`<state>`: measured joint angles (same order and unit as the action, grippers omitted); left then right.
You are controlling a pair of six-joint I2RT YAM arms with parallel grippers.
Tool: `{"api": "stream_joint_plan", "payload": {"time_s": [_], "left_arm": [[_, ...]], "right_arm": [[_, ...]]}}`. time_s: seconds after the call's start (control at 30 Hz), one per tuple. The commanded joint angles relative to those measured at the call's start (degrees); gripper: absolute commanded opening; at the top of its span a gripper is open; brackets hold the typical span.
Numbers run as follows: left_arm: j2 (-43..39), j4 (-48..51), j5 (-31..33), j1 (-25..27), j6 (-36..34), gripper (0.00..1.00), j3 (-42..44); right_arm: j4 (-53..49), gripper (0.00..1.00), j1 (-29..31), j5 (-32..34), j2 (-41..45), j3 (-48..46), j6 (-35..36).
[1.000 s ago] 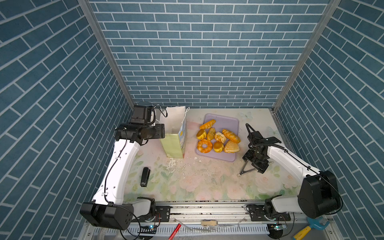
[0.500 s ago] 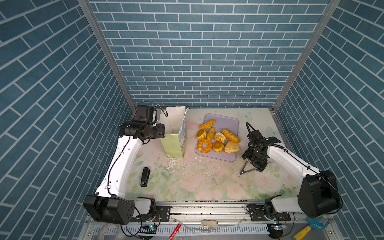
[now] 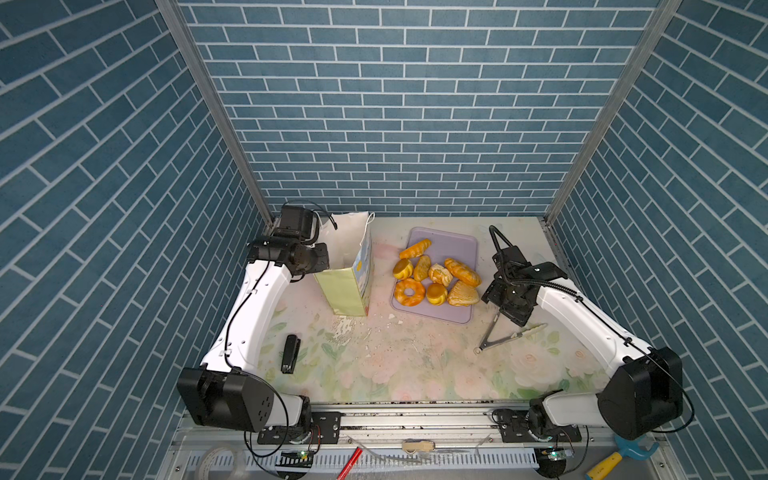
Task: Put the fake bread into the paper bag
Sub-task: 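Close the right gripper on the metal tongs handles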
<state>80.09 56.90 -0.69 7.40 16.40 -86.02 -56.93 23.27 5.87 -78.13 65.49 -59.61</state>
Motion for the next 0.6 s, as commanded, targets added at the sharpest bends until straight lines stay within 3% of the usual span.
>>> {"api": "stream_joint_plan", "payload": {"time_s": [0.0, 0.33, 0.57], "left_arm": [[-1.24, 1.43, -2.25, -0.14, 1.34, 0.09, -1.52], [-7.88, 0.29, -11.43, -0.03, 6.27, 0.01, 2.02], [-15.35, -4.55, -16.88, 0.03, 14.22, 0.00, 11.51]], "right_arm": [[-3.38, 0.82, 0.88, 2.78, 0.09, 2.13, 1.29], [-4.07, 0.82, 1.60, 4.24, -0.18, 3.37, 3.19], [-4.59, 0.82, 1.69, 5.02, -0.53, 4.45, 4.83]]}}
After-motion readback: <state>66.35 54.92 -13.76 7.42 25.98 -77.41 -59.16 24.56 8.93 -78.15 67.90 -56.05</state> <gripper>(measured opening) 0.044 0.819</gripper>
